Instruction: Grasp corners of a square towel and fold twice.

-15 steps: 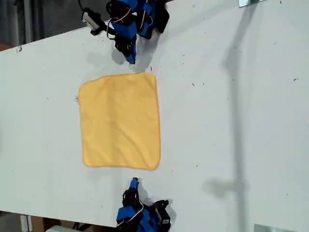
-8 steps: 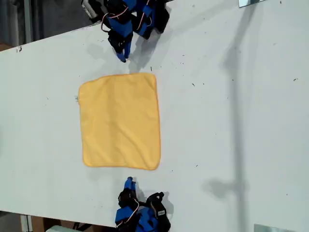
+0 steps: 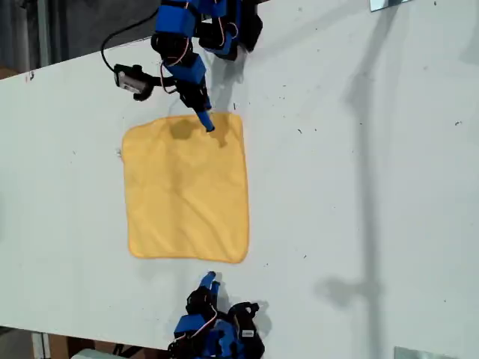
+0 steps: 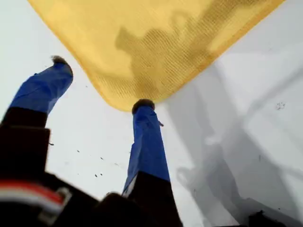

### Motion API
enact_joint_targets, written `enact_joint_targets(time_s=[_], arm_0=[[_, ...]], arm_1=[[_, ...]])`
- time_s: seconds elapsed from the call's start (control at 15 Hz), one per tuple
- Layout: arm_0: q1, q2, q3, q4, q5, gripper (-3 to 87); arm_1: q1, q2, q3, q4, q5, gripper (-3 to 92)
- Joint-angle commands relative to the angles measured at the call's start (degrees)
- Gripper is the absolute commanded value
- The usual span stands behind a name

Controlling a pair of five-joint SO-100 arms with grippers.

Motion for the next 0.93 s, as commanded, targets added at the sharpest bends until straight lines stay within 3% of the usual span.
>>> enact_joint_targets(time_s=[0.0, 0.13, 0.33, 0.4, 0.47, 0.53, 0.87], arm_0=[[2.9, -5.8, -3.2, -3.8, -3.4, 12.1], [5.8, -10.5, -6.4, -6.1, -3.8, 12.1], [6.0, -12.5, -6.6, -7.2, -3.2, 12.2], [6.5, -13.1, -6.2, -7.9, -3.6, 12.0], [7.1, -14.5, -6.2, -9.0, -4.1, 11.9], [7.8, -17.5, -6.9, -10.5, -4.7, 11.7], [11.6, -44.6, -29.5, -11.2, -1.8, 13.2]], arm_1=[[-3.7, -14.0, -5.8, -3.1, -0.9, 31.1], [-5.9, -30.8, -11.2, -7.5, -1.1, 32.3], [-6.9, -44.2, -19.0, -7.6, -1.8, 32.2], [-7.2, -44.6, -19.4, -7.6, -1.8, 25.4], [-7.2, -45.4, -19.9, -7.3, -1.8, 7.9], [-6.9, -45.7, -19.9, -7.3, -1.8, -0.1], [-7.8, -45.8, -20.0, -7.2, -1.8, -0.1]])
